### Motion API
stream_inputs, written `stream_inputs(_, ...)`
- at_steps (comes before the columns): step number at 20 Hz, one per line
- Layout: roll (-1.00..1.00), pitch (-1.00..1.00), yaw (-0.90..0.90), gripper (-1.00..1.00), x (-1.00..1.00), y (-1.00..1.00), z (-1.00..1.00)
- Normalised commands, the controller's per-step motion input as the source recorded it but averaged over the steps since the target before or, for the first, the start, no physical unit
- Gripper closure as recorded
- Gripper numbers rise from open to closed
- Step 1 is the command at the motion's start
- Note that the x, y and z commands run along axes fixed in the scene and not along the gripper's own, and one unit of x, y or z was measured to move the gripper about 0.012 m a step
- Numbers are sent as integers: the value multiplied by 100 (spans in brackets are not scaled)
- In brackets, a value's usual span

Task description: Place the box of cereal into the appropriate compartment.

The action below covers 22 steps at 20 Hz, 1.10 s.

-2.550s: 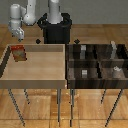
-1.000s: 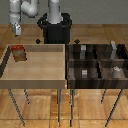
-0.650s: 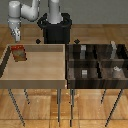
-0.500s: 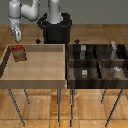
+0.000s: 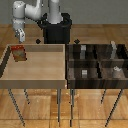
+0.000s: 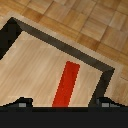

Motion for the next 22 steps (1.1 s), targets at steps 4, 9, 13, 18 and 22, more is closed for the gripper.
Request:
stream_inputs(4,0,0,0,-100,0,-25,-25)
stream_inputs(9,0,0,0,-100,0,0,-20)
stream_inputs(13,0,0,0,-100,0,0,-75)
stream_inputs(18,0,0,0,-100,0,0,-80)
stream_inputs(22,0,0,0,100,0,0,0)
